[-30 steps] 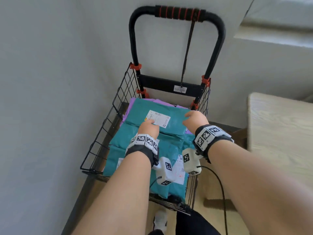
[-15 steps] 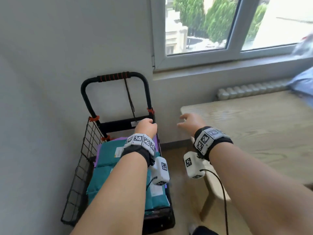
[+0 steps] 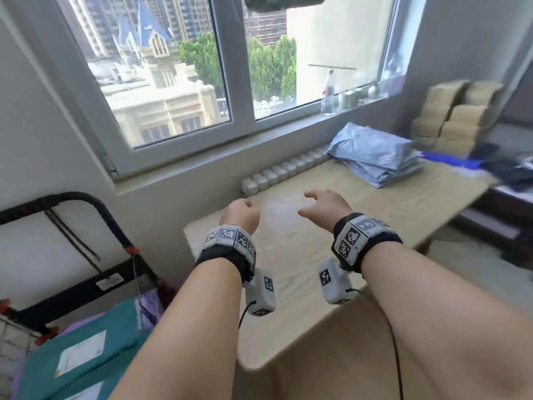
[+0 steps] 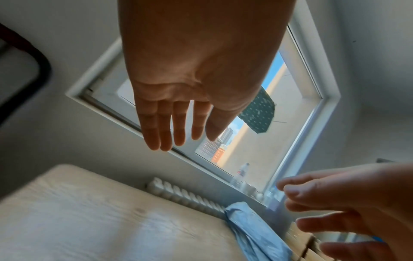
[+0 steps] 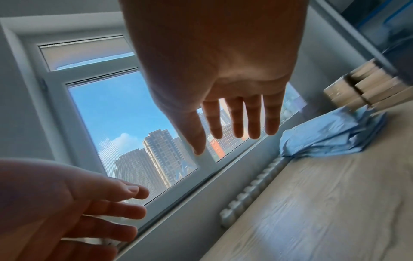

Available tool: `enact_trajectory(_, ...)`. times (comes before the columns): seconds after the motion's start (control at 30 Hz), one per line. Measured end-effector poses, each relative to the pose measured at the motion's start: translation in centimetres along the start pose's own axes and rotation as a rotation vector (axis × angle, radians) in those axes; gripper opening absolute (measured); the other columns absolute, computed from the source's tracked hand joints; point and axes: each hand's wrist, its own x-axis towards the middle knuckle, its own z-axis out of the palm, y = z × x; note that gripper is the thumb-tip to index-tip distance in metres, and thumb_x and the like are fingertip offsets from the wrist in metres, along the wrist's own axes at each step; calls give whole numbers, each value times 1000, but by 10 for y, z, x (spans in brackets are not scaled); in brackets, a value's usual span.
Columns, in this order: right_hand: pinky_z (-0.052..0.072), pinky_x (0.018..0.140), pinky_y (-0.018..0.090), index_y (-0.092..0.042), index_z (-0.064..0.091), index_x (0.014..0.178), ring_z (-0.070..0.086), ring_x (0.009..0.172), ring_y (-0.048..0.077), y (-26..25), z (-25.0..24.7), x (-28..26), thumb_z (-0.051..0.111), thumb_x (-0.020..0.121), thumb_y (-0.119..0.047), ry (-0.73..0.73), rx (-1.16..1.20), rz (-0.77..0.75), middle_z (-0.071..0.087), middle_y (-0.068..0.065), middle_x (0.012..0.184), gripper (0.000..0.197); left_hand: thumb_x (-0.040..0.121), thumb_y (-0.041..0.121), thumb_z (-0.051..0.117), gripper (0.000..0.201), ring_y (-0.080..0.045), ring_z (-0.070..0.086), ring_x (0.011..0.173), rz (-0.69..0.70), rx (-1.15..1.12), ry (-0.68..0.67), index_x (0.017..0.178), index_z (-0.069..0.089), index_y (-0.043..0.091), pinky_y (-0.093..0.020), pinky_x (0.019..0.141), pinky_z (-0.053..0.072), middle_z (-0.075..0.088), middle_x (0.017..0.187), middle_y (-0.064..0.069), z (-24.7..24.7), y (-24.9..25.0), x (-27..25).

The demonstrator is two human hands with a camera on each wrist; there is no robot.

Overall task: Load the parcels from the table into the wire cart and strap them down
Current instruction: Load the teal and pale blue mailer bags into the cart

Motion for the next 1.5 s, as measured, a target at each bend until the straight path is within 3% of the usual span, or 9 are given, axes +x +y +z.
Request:
enact_trajectory(0.17, 40, 102, 29, -22, 54, 135, 50, 126, 20, 101, -92, 22, 62, 81, -28, 71, -23, 98, 53, 1, 138, 55, 90, 20, 50, 44, -24, 57, 116, 63, -89, -83, 133, 54, 16, -39, 103, 45, 59, 131, -4, 101, 107, 12)
enact_trajectory(0.27, 42, 96, 29, -19, 57, 130, 53, 123, 22, 152, -135, 33, 61, 77, -31, 91, -13, 158, 58, 1, 124, 54, 91, 20, 49, 44, -22, 57, 117, 105, -103, -120, 135, 53, 17, -36, 103, 45, 57, 134, -3, 153, 158, 16)
enact_trajectory(0.37, 41, 99, 31, -15, 57, 129, 51, 122, 24, 198, -167, 46, 61, 83, -25, 111, -22, 213, 56, 7, 132, 47, 94, 21, 46, 44, -22, 53, 123, 133, -24, -156, 137, 51, 17, -32, 101, 41, 54, 137, -2, 195, 201, 22)
enact_trajectory(0.47, 41, 105, 32, -20, 51, 137, 50, 126, 22, 237, -188, 64, 63, 84, -30, 121, -11, 262, 52, 5, 139, 56, 93, 22, 47, 44, -23, 52, 124, 154, 11, -188, 137, 51, 17, -34, 103, 40, 54, 138, -3, 227, 237, 33)
enact_trajectory(0.73, 41, 100, 30, -21, 48, 140, 50, 125, 21, 313, -218, 147, 62, 85, -31, 115, 5, 325, 53, 5, 138, 58, 93, 21, 47, 44, -23, 56, 119, 165, 23, -255, 137, 50, 17, -33, 101, 42, 57, 134, -6, 303, 306, 112)
enact_trajectory(0.97, 39, 102, 33, -19, 45, 141, 47, 130, 22, 353, -245, 245, 62, 86, -33, 99, 9, 348, 47, 7, 143, 59, 94, 20, 46, 44, -26, 55, 119, 125, 99, -304, 138, 49, 17, -33, 97, 42, 57, 133, -9, 353, 349, 205)
enact_trajectory(1.1, 42, 97, 32, -18, 51, 136, 51, 124, 23, 374, -258, 293, 61, 86, -32, 113, 0, 345, 53, 7, 137, 52, 95, 21, 45, 39, -28, 56, 114, 151, 139, -317, 132, 52, 13, -34, 93, 45, 59, 129, -12, 372, 374, 246)
enact_trajectory(1.2, 40, 100, 31, -18, 48, 139, 50, 127, 22, 388, -264, 336, 60, 86, -33, 106, -6, 340, 52, 4, 140, 56, 92, 21, 46, 47, -27, 60, 109, 129, 132, -322, 139, 46, 17, -32, 89, 46, 62, 123, -11, 391, 385, 281)
enact_trajectory(1.5, 48, 95, 37, -22, 47, 135, 53, 116, 28, 446, -232, 491, 58, 84, -36, -104, -61, 292, 50, 11, 133, 54, 90, 19, 50, 55, -27, 60, 111, -44, 55, -269, 144, 40, 24, -32, 91, 47, 55, 134, -11, 471, 403, 381)
